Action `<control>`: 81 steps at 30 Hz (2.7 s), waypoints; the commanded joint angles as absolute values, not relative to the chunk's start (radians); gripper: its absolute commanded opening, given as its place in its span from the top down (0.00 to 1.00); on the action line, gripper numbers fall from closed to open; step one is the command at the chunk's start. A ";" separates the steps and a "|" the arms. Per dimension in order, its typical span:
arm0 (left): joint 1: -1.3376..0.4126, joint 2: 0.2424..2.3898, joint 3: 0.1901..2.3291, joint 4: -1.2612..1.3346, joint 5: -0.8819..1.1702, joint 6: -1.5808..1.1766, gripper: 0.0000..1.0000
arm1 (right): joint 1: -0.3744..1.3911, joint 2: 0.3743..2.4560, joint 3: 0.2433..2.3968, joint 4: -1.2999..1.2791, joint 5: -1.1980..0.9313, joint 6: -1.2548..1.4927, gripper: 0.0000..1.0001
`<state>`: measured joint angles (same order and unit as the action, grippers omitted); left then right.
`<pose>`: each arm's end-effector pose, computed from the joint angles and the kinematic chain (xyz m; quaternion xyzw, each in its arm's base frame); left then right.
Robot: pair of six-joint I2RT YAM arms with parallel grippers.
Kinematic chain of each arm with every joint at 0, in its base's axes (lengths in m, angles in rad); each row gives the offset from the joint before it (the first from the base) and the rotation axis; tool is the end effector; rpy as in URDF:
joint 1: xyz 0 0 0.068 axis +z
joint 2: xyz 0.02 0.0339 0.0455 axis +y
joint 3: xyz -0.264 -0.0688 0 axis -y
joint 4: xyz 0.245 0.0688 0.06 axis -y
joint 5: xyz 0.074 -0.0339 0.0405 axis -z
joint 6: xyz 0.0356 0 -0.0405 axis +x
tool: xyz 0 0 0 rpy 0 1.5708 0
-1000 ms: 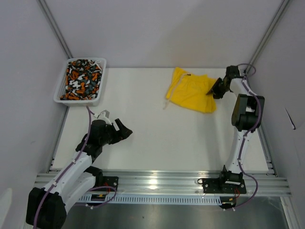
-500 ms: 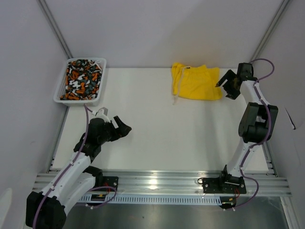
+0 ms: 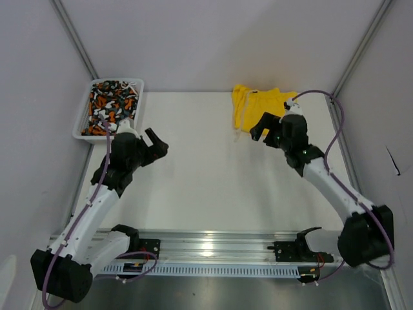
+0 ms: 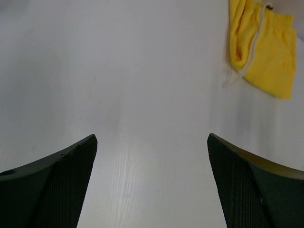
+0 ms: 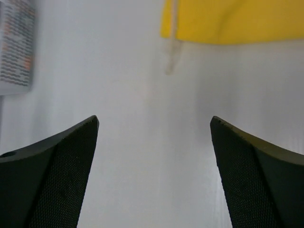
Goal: Fold and stack the shorts
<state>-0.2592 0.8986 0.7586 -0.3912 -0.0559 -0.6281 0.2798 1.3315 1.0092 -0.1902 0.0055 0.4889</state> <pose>0.1948 -0.0496 0.2898 -0.1728 0.8503 -0.1912 0.4589 0.2926 0.0839 0.2955 0.0915 0.8584 0.1871 0.4689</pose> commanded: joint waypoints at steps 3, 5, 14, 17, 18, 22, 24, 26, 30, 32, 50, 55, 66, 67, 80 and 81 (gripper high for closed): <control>-0.142 1.049 1.044 -0.503 -0.094 -0.643 0.01 | 0.315 1.082 0.679 0.202 0.157 0.607 0.01; -0.089 1.113 1.106 -0.515 -0.040 -0.664 0.01 | 0.316 1.057 0.611 0.331 0.141 0.661 0.01; 0.159 1.301 1.229 -0.453 -0.006 -0.894 0.01 | 0.638 1.075 0.557 0.345 0.457 0.588 0.00; 0.201 1.390 1.288 -0.436 -0.081 -0.988 0.01 | 0.690 1.097 0.557 0.373 0.474 0.562 0.01; 0.222 1.414 1.296 -0.417 -0.087 -1.040 0.01 | 0.705 1.103 0.557 0.376 0.489 0.560 0.01; 0.267 1.585 1.341 -0.358 -0.094 -1.176 0.01 | 0.718 1.115 0.532 0.419 0.518 0.532 0.01; 0.279 1.662 1.435 -0.379 -0.072 -1.204 0.01 | 0.718 1.105 0.529 0.419 0.549 0.519 0.01; 0.279 1.794 1.623 -0.475 -0.110 -1.189 0.01 | 0.719 1.091 0.526 0.419 0.563 0.512 0.01; 0.276 1.998 1.906 -0.655 -0.185 -1.124 0.01 | 0.716 1.112 0.514 0.434 0.558 0.525 0.01; 0.278 2.084 2.037 -0.705 -0.207 -1.103 0.01 | 0.713 1.130 0.525 0.430 0.554 0.532 0.01; 0.239 2.436 2.201 -0.529 0.024 -0.968 0.01 | 0.690 1.249 0.581 0.388 0.520 0.543 0.00; 0.213 2.532 2.270 -0.518 0.097 -0.988 0.06 | 0.683 1.262 0.591 0.387 0.512 0.543 0.00; 0.193 2.563 2.241 -0.404 0.109 -1.032 0.95 | 0.661 1.279 0.597 0.382 0.486 0.541 0.00; 0.193 2.550 2.218 -0.376 0.106 -1.028 1.00 | 0.660 1.281 0.597 0.383 0.485 0.543 0.00; 0.196 2.163 2.121 -0.333 -0.026 -0.937 1.00 | 0.655 1.318 0.609 0.394 0.448 0.535 0.01; 0.198 2.139 2.102 -0.327 -0.008 -0.948 1.00 | 0.655 1.321 0.612 0.394 0.445 0.531 0.01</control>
<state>0.1940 2.3165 2.1063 -0.4072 -0.0120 -0.9592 0.6579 1.3067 0.5659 0.3588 0.4423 0.5446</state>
